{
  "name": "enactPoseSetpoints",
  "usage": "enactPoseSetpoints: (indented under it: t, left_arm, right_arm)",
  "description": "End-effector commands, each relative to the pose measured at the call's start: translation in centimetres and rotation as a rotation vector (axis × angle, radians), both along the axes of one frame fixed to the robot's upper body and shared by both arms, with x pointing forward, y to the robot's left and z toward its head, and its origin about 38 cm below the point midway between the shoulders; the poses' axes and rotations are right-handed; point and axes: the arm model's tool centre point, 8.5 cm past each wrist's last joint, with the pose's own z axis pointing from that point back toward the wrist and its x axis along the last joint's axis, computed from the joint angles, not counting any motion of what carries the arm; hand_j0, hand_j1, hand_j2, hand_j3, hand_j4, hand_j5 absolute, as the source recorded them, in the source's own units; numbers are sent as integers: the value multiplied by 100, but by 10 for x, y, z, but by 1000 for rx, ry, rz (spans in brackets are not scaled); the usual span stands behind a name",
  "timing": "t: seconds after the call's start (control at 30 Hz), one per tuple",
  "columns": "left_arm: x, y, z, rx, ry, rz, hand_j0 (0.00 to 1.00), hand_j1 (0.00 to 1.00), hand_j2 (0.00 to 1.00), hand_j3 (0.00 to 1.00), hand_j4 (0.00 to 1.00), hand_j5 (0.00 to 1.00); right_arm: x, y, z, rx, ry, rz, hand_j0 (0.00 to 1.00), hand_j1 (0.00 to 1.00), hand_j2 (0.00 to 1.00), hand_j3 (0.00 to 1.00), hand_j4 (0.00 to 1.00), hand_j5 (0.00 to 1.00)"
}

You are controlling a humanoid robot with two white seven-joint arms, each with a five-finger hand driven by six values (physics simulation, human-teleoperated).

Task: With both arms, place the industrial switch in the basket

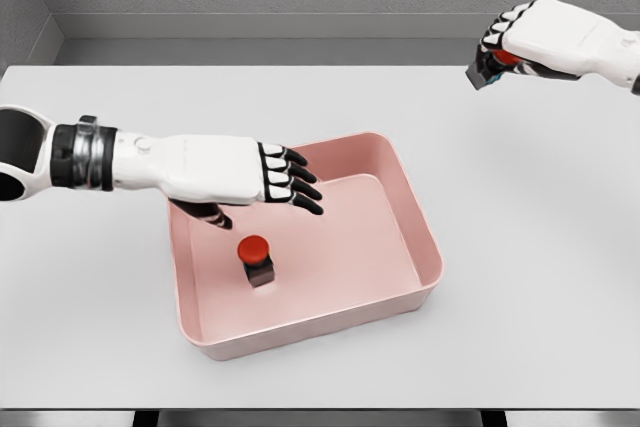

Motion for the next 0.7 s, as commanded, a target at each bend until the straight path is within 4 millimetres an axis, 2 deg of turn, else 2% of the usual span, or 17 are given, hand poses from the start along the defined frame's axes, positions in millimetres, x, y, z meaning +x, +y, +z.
enactPoseSetpoints:
  t: [0.0,0.1,0.17,0.23,0.37,0.5,0.67]
  left_arm:
    - [2,40,12,-29,38,114,100,100,100,100,100,100]
    - [-5,127,23,-59,115,365,100,100,100,100,100,100]
    - [-9,156,16,-65,159,455,100,100,100,100,100,100]
    - [-5,183,-3,-67,215,549,100,100,100,100,100,100]
    - [-11,203,-16,-40,246,608,100,100,100,100,100,100]
    - [-18,202,-35,-24,293,605,100,100,100,100,100,100]
    - [-18,199,-35,-26,296,597,100,100,100,100,100,100]
  right_arm:
    - [-5,9,6,8,-14,29,44,44,44,44,44,44]
    - [-10,17,12,16,-29,62,44,44,44,44,44,44]
    - [-15,26,10,14,-32,89,44,44,44,44,44,44]
    - [-19,30,4,15,-22,105,44,44,44,44,44,44]
    - [-29,34,0,13,-13,130,44,44,44,44,44,44]
    - [-39,39,5,26,-15,166,44,44,44,44,44,44]
    - [-50,56,3,42,-17,223,43,43,43,43,43,43]
